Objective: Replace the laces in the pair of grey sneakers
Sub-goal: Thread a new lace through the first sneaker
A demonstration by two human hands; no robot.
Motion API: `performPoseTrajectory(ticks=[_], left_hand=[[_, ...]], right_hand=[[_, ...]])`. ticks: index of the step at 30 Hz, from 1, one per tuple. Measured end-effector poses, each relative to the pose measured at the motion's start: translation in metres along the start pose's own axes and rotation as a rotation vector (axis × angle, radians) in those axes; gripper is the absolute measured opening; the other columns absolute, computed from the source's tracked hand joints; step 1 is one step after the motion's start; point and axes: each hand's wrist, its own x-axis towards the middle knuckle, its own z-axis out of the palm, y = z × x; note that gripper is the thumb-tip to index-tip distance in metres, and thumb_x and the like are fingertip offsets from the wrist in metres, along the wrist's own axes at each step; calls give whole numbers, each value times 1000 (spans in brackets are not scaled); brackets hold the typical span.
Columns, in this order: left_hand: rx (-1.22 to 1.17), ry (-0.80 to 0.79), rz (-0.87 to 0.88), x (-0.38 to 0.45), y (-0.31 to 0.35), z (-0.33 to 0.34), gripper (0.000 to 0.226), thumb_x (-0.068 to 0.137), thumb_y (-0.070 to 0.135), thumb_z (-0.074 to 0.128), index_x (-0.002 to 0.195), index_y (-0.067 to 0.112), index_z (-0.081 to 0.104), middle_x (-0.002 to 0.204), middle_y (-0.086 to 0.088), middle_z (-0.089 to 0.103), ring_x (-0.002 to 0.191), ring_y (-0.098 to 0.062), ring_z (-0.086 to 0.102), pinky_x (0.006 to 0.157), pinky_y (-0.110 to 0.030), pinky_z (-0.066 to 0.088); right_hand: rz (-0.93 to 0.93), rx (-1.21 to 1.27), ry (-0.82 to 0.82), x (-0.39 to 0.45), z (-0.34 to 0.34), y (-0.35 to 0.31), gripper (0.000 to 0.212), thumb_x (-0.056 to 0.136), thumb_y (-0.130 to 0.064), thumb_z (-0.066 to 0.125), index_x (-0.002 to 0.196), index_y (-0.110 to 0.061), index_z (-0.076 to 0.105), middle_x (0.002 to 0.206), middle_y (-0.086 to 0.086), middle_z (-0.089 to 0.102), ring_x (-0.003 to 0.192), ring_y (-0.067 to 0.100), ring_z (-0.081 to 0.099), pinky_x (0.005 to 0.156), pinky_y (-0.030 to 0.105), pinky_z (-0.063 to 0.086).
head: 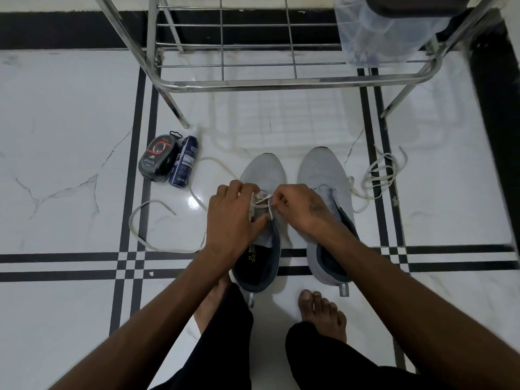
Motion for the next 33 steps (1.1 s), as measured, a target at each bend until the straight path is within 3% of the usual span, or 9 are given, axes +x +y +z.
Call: performPoseTrajectory(ticks=[4,9,13,16,18,21,24,27,33], left_hand=[[-160,-30,-156,-14,-14,-2,15,88,27,65,89,21,51,85,7,60,72,-17,57,60,-28,34],[-130,-48,-192,-10,-16,-8,11,87,23,64,82,19,55,77,6,61,67,-14,52,57,-26,27],[-108,-78,-174,-9,-13,-10,13,87,25,64,81,20,55,78,5,62,67,-15,52,60,-28,29],[-118,-92,-153,-9,-13,-8,13,85,25,66,80,21,55,77,5,62,68,-18,54,60,-29,30],[-113,-86,-140,-8,-13,-6,13,85,25,66,79,22,55,76,6,62,67,-18,55,59,-29,33],[-123,-71,-126,-7,-16,-3,13,86,27,66,79,22,56,74,7,62,67,-18,56,60,-30,35],[-142,-63,-148,-6,-20,-4,12,85,25,67,78,22,57,73,7,62,67,-16,57,60,-29,35],[-174,-47,-191,-7,-22,-4,10,84,23,68,78,21,59,71,7,62,66,-15,57,58,-26,33],[-167,-48,-214,-6,-22,-9,9,83,20,69,78,19,61,70,7,63,64,-14,55,54,-19,30]], right_hand=[[-6,-163,40,-12,-20,11,15,97,-20,46,90,-14,58,87,0,62,78,21,61,72,37,50],[284,-224,279,-38,-66,67,20,101,-22,44,92,-12,58,87,6,64,66,17,53,58,31,36],[447,-355,393,-71,-84,96,20,96,-20,48,104,-7,61,106,15,65,94,33,61,74,35,43],[172,-393,459,-65,-65,64,29,90,-17,55,117,-9,63,120,14,62,109,30,55,92,42,46],[-42,-244,324,-50,-41,27,31,93,-23,56,121,-11,63,122,9,63,115,27,55,98,40,44],[-173,-318,83,-25,0,-11,22,97,-28,49,104,-12,62,105,8,66,100,30,59,79,35,41],[-193,-436,82,-12,4,-7,14,100,-20,49,95,-15,61,96,6,68,87,27,63,70,33,40],[-82,-394,124,-25,-21,23,14,96,-20,55,85,-19,64,83,-1,67,74,18,60,60,28,35],[297,-429,322,-88,-96,99,12,91,-22,55,81,-20,63,82,1,67,73,23,61,66,29,40]])
